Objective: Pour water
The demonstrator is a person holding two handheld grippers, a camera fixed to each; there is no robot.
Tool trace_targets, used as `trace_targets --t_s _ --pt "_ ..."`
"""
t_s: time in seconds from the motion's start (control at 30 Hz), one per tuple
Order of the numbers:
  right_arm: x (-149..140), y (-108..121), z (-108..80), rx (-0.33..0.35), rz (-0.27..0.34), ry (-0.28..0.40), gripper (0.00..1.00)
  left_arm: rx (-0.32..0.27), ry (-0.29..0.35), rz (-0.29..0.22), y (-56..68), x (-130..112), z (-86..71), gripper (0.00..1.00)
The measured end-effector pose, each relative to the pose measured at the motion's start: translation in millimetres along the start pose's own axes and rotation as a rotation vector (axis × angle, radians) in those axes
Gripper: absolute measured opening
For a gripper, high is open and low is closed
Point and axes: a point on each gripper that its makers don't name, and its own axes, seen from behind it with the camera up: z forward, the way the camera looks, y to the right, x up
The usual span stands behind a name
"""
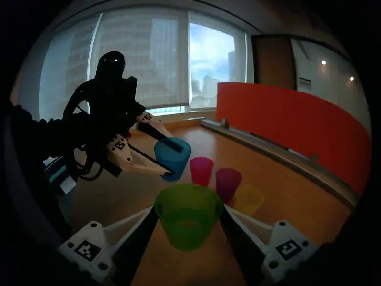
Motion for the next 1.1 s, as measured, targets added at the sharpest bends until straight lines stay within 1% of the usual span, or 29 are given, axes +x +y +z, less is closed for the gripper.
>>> trace_targets --t_s 0.2,0.4,0.6,0.8,0.9,1.1 --pt "-14.8 -1.5 5.9 0.015 0.006 -0.049 0.92 -0.035 -0.063 0.034 8.4 -16.4 7.6 0.85" --pt "-27.5 -2.1 9.4 0.025 -0.007 -0.099 0.92 -0.07 -0.1 0.032 15.1 -27.5 14.7 0.85" --pt "-38.5 -0.9 12.5 0.03 -0.012 -0.14 0.92 -0.104 -0.127 0.033 21.4 -36.2 18.6 0.85" --pt "-50.1 -0.9 17.7 0.041 0.009 -0.177 0.92 -0.133 -0.168 0.048 27.9 -49.3 25.2 0.85" --pt "-54.2 0.0 20.2 0.044 0.012 -0.19 0.92 -0.145 -0.174 0.053 30.7 -52.6 29.5 0.85" --pt "-61.1 3.4 25.0 0.044 0.017 -0.208 0.92 -0.16 -0.175 0.047 34.5 -54.2 36.9 0.85"
